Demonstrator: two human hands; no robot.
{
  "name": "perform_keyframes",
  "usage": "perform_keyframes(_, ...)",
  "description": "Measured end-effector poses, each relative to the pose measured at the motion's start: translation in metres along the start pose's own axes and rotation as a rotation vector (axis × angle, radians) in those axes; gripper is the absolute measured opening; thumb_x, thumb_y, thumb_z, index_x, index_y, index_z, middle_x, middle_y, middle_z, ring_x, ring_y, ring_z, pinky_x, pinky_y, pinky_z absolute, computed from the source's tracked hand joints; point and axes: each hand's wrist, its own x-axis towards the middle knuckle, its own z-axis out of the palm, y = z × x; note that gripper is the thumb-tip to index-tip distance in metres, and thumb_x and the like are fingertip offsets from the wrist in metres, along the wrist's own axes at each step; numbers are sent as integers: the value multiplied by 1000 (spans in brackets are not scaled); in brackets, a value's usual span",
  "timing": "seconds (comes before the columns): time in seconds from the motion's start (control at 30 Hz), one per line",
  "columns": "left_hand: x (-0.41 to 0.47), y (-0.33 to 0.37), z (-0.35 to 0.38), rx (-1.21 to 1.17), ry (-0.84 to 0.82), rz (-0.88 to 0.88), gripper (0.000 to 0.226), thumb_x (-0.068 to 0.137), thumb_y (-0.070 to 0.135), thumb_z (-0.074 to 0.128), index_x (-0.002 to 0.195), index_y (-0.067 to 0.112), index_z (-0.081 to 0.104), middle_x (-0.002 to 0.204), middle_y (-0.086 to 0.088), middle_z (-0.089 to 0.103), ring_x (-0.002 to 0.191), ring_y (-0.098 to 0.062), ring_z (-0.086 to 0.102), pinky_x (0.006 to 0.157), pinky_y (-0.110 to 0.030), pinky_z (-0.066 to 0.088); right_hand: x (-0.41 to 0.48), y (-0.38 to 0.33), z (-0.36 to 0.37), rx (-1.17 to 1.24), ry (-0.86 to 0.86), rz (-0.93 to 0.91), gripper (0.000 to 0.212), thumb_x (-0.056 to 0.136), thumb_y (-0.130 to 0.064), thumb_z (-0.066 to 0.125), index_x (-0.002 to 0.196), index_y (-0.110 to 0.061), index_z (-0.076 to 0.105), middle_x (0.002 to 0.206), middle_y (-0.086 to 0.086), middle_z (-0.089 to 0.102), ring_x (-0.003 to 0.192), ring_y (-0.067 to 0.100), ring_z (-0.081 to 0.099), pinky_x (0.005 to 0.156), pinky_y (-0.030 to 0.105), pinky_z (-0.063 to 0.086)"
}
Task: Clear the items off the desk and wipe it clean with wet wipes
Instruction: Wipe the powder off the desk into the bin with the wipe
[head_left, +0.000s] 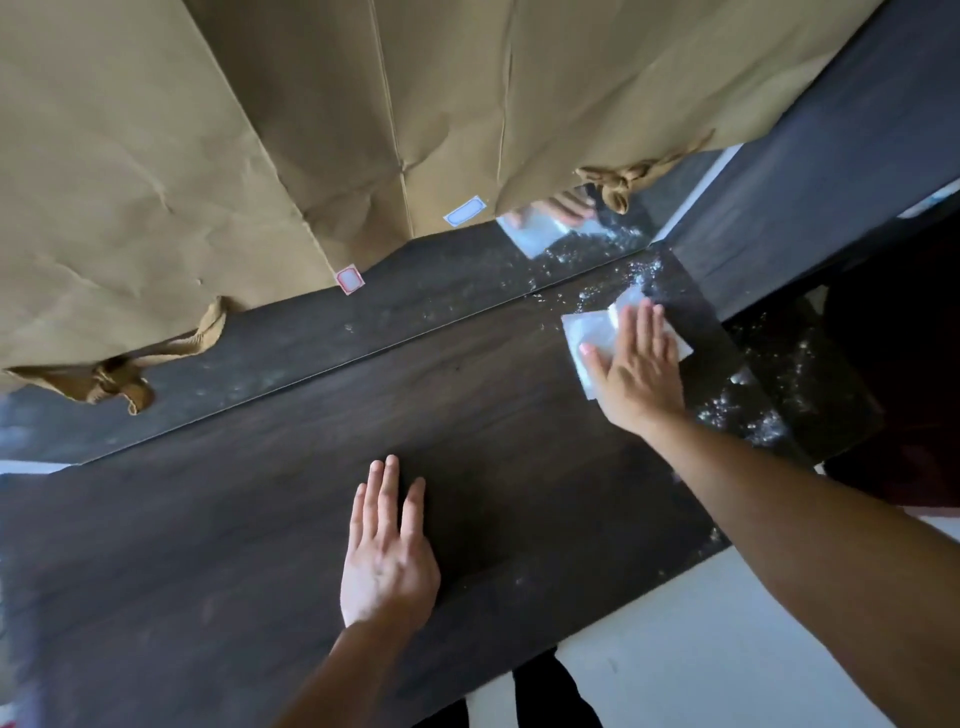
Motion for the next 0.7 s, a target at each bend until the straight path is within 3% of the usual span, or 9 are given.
perform_keyframes(0.13, 0, 2, 2, -4, 22, 0, 52, 78, 8, 32, 126, 2, 50, 146, -25, 35, 140, -36, 23, 115, -43, 15, 64, 3, -4, 103, 15, 295, 80, 94, -55, 26, 149, -2, 4, 157, 18, -7, 145, 28, -9, 118, 44, -1)
perform_keyframes(0.2, 2, 2, 2, 2, 24, -7, 51, 79, 9, 30, 127, 3, 48, 146, -25, 35, 140, -36, 23, 115, -43, 15, 80, -7, -6, 122, 2, 313, 79, 95, -53, 26, 149, -1, 2, 157, 17, -8, 145, 28, -10, 117, 43, -2)
perform_keyframes(0.27, 4, 5, 3, 13, 19, -28, 52, 79, 9, 30, 126, 2, 50, 146, -25, 35, 139, -36, 23, 115, -42, 14, 77, -10, -6, 88, -31, 196, 76, 96, -51, 25, 149, -1, 2, 157, 17, -6, 145, 28, -8, 117, 43, -1)
perform_keyframes(0.4, 13, 18, 3, 16, 28, -137, 53, 78, 9, 34, 126, -1, 53, 146, -25, 34, 140, -36, 23, 116, -42, 14, 41, 23, -9, -66, -41, -279, 69, 97, -47, 18, 148, -1, 11, 157, 19, 8, 146, 29, 6, 117, 42, 8)
perform_keyframes(0.47, 20, 26, 3, 6, 55, -191, 53, 78, 9, 34, 126, -2, 53, 146, -26, 35, 139, -38, 25, 116, -43, 15, 46, 49, -14, -114, -44, -351, 69, 94, -45, 15, 148, -2, 13, 156, 18, 11, 145, 29, 9, 118, 42, 12)
perform_keyframes(0.53, 24, 32, 4, -4, 82, -223, 53, 80, 12, 31, 126, -3, 52, 145, -27, 35, 138, -40, 27, 115, -44, 16, 64, 51, -17, -79, -26, -162, 67, 95, -41, 19, 148, 0, 12, 157, 19, 9, 145, 30, 8, 117, 45, 13)
perform_keyframes(0.63, 25, 33, 7, -3, 101, -224, 54, 80, 13, 30, 127, -3, 51, 146, -27, 34, 139, -39, 26, 115, -43, 16, 83, 1, -13, 91, -2, 168, 71, 97, -43, 25, 148, 4, 6, 157, 20, -1, 145, 30, -3, 118, 44, 2)
perform_keyframes(0.7, 25, 32, 10, 5, 103, -219, 54, 80, 13, 31, 127, -3, 51, 146, -27, 33, 139, -39, 25, 115, -43, 17, 75, -39, -3, 161, -8, 178, 77, 95, -46, 28, 146, 6, 6, 156, 24, -1, 145, 32, -4, 118, 44, -1)
